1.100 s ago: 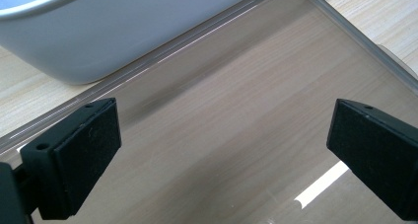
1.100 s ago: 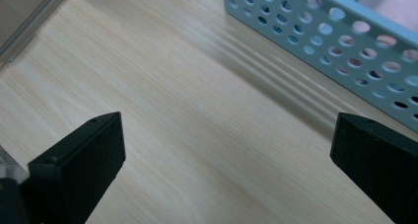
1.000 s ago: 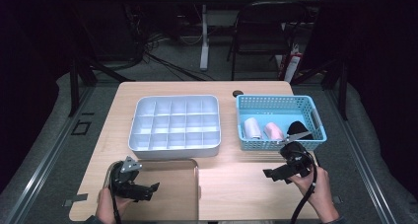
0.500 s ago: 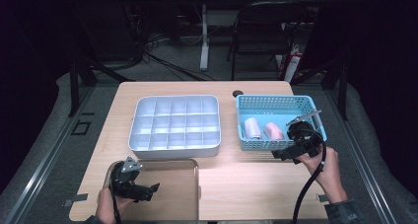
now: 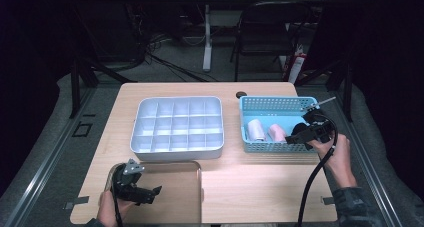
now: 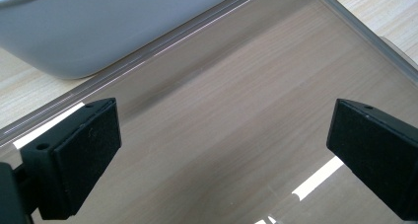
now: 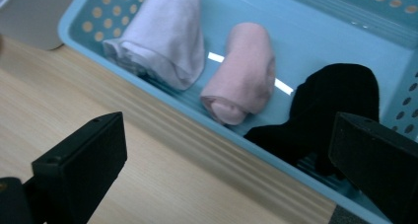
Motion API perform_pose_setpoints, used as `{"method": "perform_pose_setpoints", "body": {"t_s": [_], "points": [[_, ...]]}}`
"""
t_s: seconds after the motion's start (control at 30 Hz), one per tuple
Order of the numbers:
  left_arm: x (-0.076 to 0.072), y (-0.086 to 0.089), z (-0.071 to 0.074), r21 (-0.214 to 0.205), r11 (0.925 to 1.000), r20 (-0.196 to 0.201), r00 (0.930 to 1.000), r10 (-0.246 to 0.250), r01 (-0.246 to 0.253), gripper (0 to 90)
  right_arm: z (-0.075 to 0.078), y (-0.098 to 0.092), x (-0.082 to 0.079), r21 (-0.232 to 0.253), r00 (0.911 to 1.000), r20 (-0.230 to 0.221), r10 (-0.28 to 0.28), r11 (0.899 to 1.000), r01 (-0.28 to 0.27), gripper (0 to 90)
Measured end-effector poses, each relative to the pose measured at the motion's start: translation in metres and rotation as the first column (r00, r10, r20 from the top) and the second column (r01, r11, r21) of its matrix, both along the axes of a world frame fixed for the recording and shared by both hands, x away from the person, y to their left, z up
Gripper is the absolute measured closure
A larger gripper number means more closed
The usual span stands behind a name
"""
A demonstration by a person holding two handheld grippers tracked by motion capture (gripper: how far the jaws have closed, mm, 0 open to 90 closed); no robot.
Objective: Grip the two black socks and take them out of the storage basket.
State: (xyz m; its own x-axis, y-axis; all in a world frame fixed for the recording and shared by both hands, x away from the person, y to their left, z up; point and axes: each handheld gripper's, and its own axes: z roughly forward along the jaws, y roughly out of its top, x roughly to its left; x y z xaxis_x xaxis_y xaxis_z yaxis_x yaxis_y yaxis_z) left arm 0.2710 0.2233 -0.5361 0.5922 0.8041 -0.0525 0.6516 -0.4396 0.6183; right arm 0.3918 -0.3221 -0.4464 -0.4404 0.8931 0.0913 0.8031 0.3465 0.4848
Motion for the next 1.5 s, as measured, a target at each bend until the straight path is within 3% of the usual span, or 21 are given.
{"method": "perform_pose_setpoints", "body": {"t_s": [0.33,0.7,0.83,0.87,1.1,1.17,1.27,1.5], "points": [[0.000,-0.001,0.000,0.008,0.9999,-0.006,0.9999,-0.013,0.013,0.3,-0.009,-0.018,0.027,-0.037,0.9916,-0.092,-0.090,0.996,0.087,5.0],[0.001,0.000,0.000,0.008,0.9999,-0.007,0.9999,-0.014,0.014,0.3,-0.023,-0.025,0.047,-0.060,0.9790,-0.138,-0.151,0.988,0.143,13.9],[0.001,0.000,-0.001,0.006,0.9999,-0.010,0.9999,-0.013,0.013,0.3,-0.029,-0.027,0.052,-0.081,0.9706,-0.160,-0.180,0.982,0.169,18.9],[0.001,0.000,-0.001,0.007,0.9999,-0.010,0.9999,-0.013,0.013,0.3,-0.030,-0.027,0.053,-0.086,0.9681,-0.160,-0.193,0.980,0.181,22.4],[0.001,-0.001,-0.001,0.009,0.9998,-0.008,0.9999,-0.015,0.015,0.3,-0.036,-0.030,0.058,-0.096,0.9612,-0.159,-0.225,0.973,0.212,25.1],[0.000,0.000,0.000,0.012,0.9998,-0.002,0.9999,-0.014,0.014,0.4,-0.039,-0.031,0.057,-0.072,0.9570,-0.130,-0.260,0.965,0.252,30.9],[0.000,0.000,-0.001,0.011,0.9999,-0.009,0.9999,-0.013,0.013,0.3,-0.044,-0.033,0.056,-0.056,0.9488,-0.125,-0.290,0.957,0.285,34.9],[0.001,-0.001,-0.001,0.013,0.9998,-0.012,0.9998,-0.013,0.013,0.4,-0.057,-0.037,0.055,-0.080,0.9361,-0.130,-0.327,0.945,0.319,42.6]]}}
